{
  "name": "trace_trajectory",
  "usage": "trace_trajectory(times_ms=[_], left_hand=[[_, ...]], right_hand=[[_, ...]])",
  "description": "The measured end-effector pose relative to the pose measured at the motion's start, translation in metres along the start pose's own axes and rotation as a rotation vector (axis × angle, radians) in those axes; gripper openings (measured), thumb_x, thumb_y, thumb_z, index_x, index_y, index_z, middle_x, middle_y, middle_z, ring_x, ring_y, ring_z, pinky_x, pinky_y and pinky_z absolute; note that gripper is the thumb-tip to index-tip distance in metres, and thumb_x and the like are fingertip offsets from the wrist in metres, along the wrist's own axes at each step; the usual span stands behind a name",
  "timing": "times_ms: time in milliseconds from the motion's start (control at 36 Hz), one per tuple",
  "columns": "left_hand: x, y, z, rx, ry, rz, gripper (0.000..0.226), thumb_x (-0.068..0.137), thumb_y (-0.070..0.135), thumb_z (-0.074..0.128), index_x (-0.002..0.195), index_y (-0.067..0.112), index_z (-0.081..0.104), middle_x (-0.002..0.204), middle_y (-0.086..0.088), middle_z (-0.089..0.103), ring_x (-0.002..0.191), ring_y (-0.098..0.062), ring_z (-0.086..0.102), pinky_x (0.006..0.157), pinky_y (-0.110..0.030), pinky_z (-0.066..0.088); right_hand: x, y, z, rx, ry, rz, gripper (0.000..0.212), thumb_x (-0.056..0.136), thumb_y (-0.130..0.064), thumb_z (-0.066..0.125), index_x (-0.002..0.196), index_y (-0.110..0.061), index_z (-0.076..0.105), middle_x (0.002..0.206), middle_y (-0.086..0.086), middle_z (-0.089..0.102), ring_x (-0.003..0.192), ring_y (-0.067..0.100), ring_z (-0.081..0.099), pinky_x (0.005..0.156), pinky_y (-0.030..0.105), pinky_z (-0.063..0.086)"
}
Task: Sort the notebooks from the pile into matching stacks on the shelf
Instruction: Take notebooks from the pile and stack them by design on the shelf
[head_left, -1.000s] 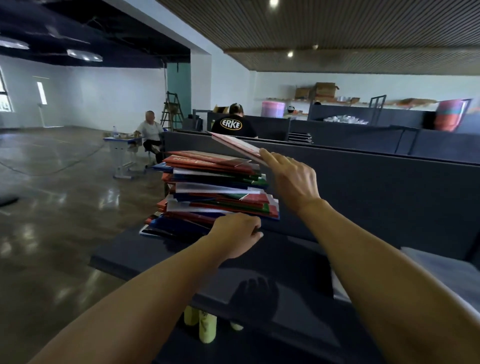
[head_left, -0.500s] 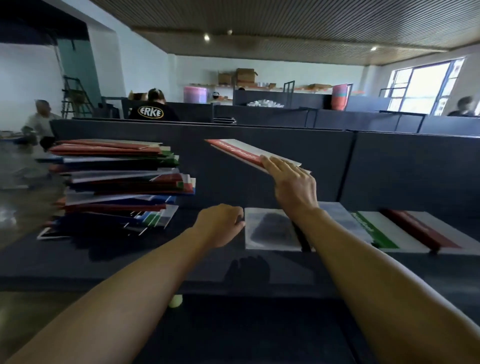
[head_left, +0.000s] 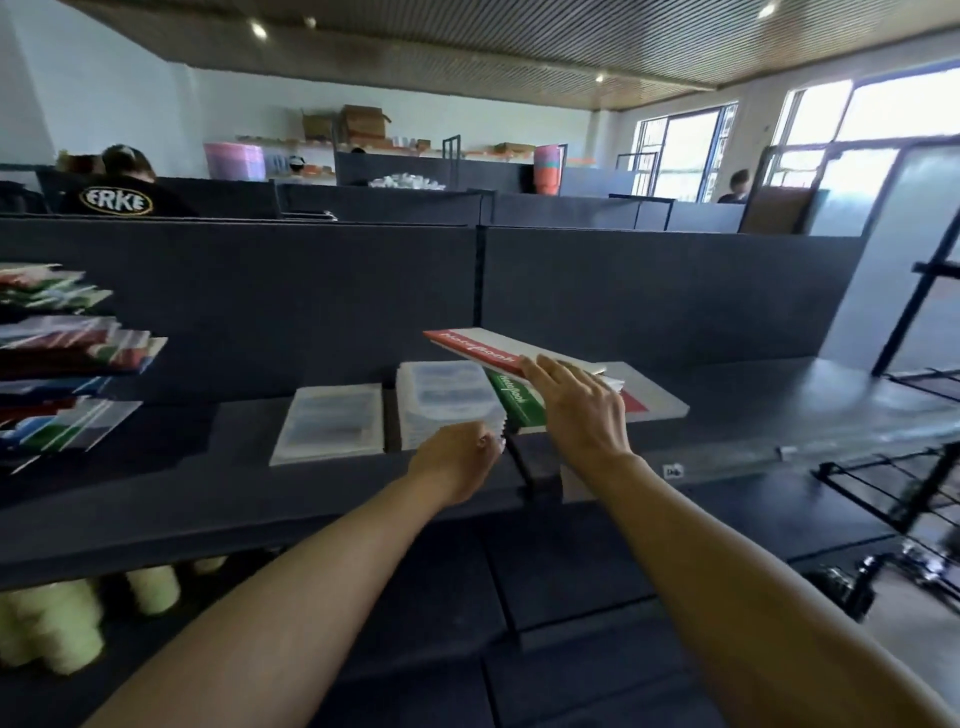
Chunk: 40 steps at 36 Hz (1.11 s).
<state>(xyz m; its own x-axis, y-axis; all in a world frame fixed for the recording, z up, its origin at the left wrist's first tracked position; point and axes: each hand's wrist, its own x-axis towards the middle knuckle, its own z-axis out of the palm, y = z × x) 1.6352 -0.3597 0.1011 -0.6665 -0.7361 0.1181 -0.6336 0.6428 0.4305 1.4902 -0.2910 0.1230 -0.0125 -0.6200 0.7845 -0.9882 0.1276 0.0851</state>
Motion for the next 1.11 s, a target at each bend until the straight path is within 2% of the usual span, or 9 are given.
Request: trace_trajectory(times_ms=[167, 278, 361, 444, 556, 694, 861, 972, 1111], left_hand=[[0.023, 0.055, 0.011, -1.214, -0.051, -0.252, 0.051, 0.098, 0.055, 0.032, 0.13, 0.019, 0.047, 0.127, -0.013, 0.055, 0.111, -0.031, 0.056, 0.088, -0.038, 0.046], [0.049, 0.066, 0.008, -1.664, -0.07, -0.379, 0.076, 0.094, 0.064, 0.031, 0.143, 0.007, 0.037, 0.143, -0.021, 0.045, 0.131, -0.038, 0.045, 0.106, -0.044, 0.039], [0.07, 0.061, 0.009, -1.832, -0.031, -0.413, 0.059, 0.1, 0.053, 0.033, 0.125, 0.002, 0.051, 0.126, -0.021, 0.058, 0.117, -0.034, 0.056, 0.106, -0.048, 0.042], [0.084, 0.051, 0.011, -1.81, 0.088, -0.429, 0.035, 0.103, 0.025, 0.037, 0.121, 0.0, 0.054, 0.101, -0.017, 0.065, 0.088, -0.027, 0.064, 0.075, -0.038, 0.055], [0.096, 0.034, 0.018, -1.621, 0.163, -0.435, 0.033, 0.101, 0.018, 0.037, 0.126, 0.006, 0.054, 0.114, -0.015, 0.065, 0.082, -0.023, 0.065, 0.053, -0.027, 0.051], [0.107, 0.027, 0.02, -1.499, 0.104, -0.376, 0.02, 0.101, 0.017, 0.041, 0.111, 0.017, 0.057, 0.096, -0.005, 0.068, 0.083, -0.019, 0.065, 0.064, -0.03, 0.051], [0.129, 0.034, 0.035, -1.368, 0.063, -0.402, 0.022, 0.101, 0.026, 0.046, 0.116, 0.014, 0.057, 0.114, -0.015, 0.068, 0.1, -0.031, 0.066, 0.085, -0.043, 0.053], [0.144, 0.046, 0.048, -1.293, 0.123, -0.407, 0.029, 0.096, 0.033, 0.055, 0.117, 0.014, 0.06, 0.109, -0.01, 0.071, 0.095, -0.031, 0.068, 0.074, -0.037, 0.054], [0.163, 0.062, 0.056, -1.305, 0.209, -0.448, 0.033, 0.097, 0.046, 0.048, 0.112, 0.02, 0.059, 0.101, -0.01, 0.072, 0.085, -0.032, 0.072, 0.08, -0.052, 0.057]], right_hand=[[-0.013, 0.028, -0.003, -0.016, -0.064, 0.017, 0.066, 0.049, -0.009, 0.093, 0.111, -0.008, 0.07, 0.106, 0.014, 0.071, 0.09, 0.029, 0.071, 0.069, 0.041, 0.058], [-0.011, 0.035, 0.008, -0.065, -0.056, -0.003, 0.068, 0.044, -0.013, 0.094, 0.109, -0.011, 0.072, 0.105, 0.011, 0.072, 0.089, 0.026, 0.072, 0.069, 0.038, 0.058], [-0.008, 0.037, 0.02, -0.025, -0.042, -0.021, 0.067, 0.047, -0.008, 0.092, 0.111, -0.012, 0.071, 0.105, 0.009, 0.072, 0.089, 0.025, 0.072, 0.068, 0.037, 0.058], [-0.003, 0.034, 0.025, 0.059, -0.172, -0.062, 0.055, 0.073, -0.01, 0.078, 0.126, -0.016, 0.063, 0.119, 0.006, 0.067, 0.104, 0.025, 0.067, 0.076, 0.039, 0.057], [0.006, 0.037, 0.028, 0.156, -0.483, 0.065, 0.042, 0.098, -0.052, 0.035, 0.134, -0.037, 0.05, 0.134, -0.012, 0.056, 0.119, 0.014, 0.054, 0.085, 0.033, 0.046], [0.022, 0.067, 0.044, 0.25, -0.34, 0.545, 0.043, 0.099, -0.052, 0.03, 0.123, -0.028, 0.057, 0.118, -0.001, 0.062, 0.104, 0.022, 0.06, 0.067, 0.029, 0.039], [0.035, 0.123, 0.071, 0.377, -0.589, 0.905, 0.063, 0.091, -0.06, 0.043, 0.127, -0.01, 0.052, 0.122, 0.012, 0.058, 0.108, 0.029, 0.056, 0.088, 0.039, 0.047], [0.031, 0.15, 0.085, 0.604, -0.565, 0.987, 0.04, 0.085, -0.041, 0.066, 0.105, -0.007, 0.063, 0.099, 0.008, 0.066, 0.09, 0.024, 0.062, 0.073, 0.031, 0.05], [0.037, 0.191, 0.091, 0.645, -0.344, 1.112, 0.015, 0.09, -0.016, 0.057, 0.081, -0.006, 0.063, 0.075, 0.007, 0.057, 0.071, 0.025, 0.056, 0.066, 0.032, 0.047]])
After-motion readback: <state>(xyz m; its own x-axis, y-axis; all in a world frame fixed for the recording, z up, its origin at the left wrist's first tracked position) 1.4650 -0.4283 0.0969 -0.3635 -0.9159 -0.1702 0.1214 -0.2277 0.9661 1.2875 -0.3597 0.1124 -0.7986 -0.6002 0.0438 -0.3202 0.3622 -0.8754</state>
